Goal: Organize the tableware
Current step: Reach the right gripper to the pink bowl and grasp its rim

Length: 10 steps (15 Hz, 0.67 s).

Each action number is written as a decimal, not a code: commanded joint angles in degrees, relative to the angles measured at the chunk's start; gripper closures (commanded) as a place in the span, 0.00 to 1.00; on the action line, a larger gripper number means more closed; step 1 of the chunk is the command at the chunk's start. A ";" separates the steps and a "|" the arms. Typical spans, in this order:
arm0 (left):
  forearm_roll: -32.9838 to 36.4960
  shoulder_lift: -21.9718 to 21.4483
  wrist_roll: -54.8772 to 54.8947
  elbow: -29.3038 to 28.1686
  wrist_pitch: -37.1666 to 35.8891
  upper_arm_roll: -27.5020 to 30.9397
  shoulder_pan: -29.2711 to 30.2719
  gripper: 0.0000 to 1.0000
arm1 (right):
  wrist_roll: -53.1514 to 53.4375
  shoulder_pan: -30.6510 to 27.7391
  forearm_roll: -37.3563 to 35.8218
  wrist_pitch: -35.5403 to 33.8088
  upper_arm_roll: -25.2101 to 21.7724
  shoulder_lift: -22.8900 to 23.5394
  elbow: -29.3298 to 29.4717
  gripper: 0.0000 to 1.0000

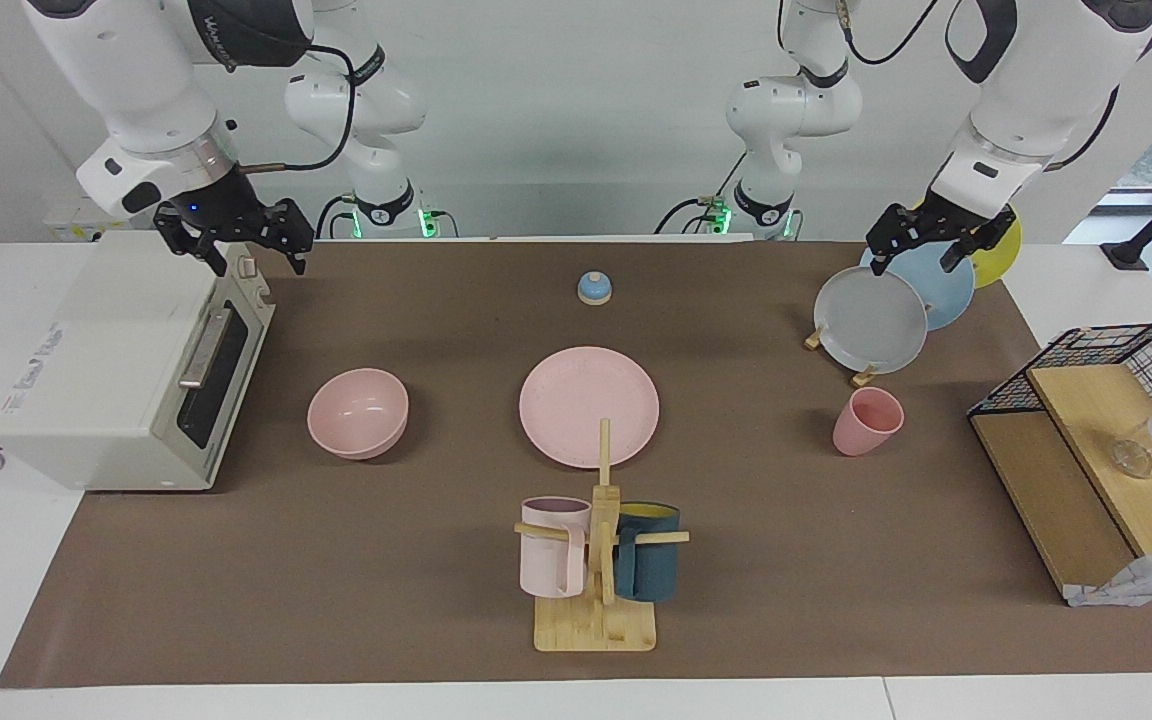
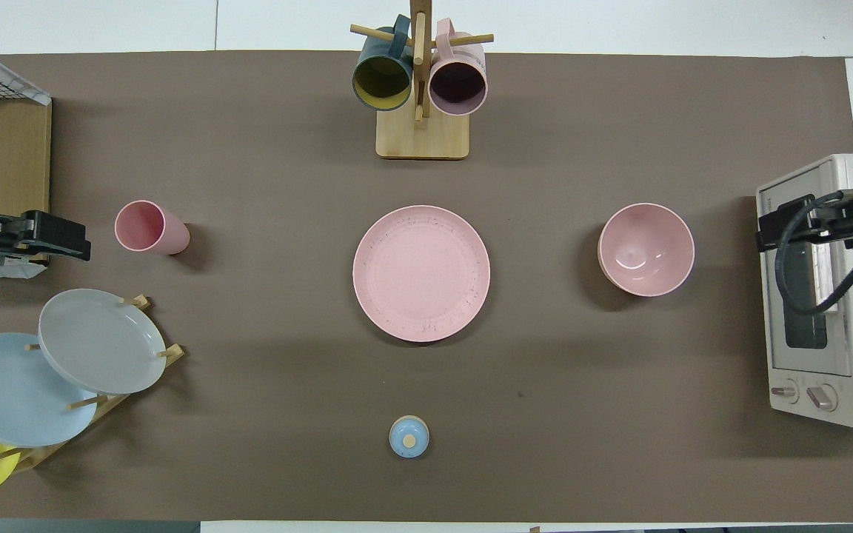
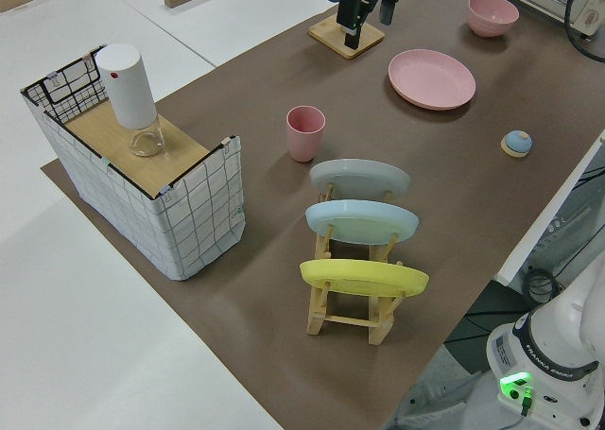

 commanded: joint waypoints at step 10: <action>-0.19 -0.17 0.15 0.34 -0.40 -0.04 0.32 0.00 | 5.25 8.07 1.65 11.11 0.35 -0.73 -7.96 0.00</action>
